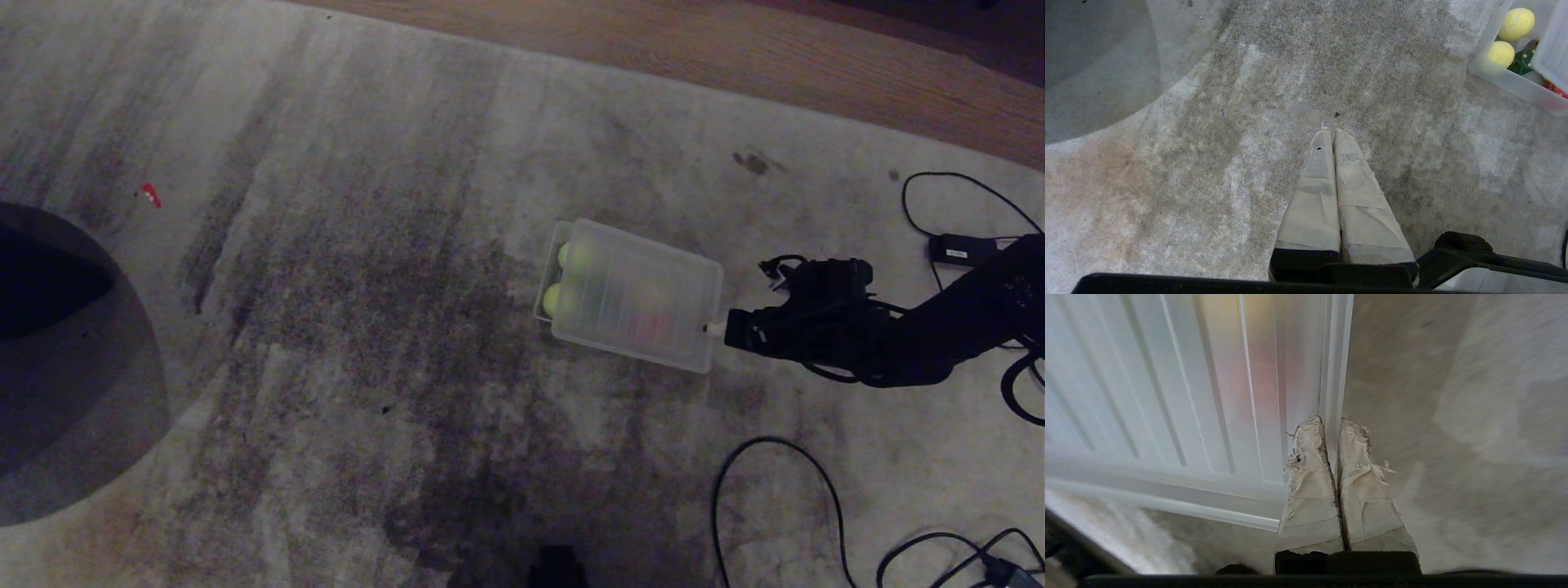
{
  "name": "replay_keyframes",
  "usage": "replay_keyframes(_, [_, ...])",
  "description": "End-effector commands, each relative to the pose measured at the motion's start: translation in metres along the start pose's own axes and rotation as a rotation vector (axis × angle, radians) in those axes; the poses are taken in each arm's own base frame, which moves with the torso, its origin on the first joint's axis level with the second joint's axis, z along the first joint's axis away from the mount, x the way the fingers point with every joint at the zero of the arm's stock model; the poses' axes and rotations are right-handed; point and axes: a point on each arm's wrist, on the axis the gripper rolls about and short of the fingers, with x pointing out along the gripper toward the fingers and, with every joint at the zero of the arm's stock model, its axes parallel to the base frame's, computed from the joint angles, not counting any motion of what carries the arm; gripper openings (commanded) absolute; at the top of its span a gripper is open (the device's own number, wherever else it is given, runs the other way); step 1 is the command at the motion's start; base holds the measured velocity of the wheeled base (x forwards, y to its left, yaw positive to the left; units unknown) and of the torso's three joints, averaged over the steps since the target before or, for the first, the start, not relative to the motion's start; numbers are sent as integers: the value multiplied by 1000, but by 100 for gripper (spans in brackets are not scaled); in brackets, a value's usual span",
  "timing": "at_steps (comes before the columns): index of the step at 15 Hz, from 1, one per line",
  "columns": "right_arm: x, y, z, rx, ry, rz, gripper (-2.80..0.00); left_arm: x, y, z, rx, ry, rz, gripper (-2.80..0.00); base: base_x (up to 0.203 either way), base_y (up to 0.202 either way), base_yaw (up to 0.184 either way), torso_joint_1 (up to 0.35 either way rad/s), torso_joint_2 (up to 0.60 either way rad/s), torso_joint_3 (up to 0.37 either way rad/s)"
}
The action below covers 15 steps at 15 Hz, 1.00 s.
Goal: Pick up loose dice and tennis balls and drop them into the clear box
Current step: Close the lid
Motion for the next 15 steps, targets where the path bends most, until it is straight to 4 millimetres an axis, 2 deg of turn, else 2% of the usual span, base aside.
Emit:
replay_keyframes(1, [0, -6, 5, -9, -20, -4, -280, 0, 0, 0, -1, 2, 1, -280, 0, 0, 0, 0, 0, 0])
replay_keyframes(5, [-2, -7, 14, -17, -47, -5, -280, 0, 0, 0, -1, 2, 2, -280, 0, 0, 0, 0, 0, 0])
replay_keyframes(6, [-1, -7, 17, -20, -56, -3, -47, 0, 0, 0, -1, 2, 1, -280, 0, 0, 0, 0, 0, 0])
replay_keyframes(7, [-1, -6, 19, -21, -58, -1, 0, 0, 0, 0, -1, 2, 2, -280, 0, 0, 0, 0, 0, 0])
replay_keyframes(15, [-1, 2, 29, -36, -81, 42, 0, 0, 0, 0, -1, 2, 2, -280, 0, 0, 0, 0, 0, 0])
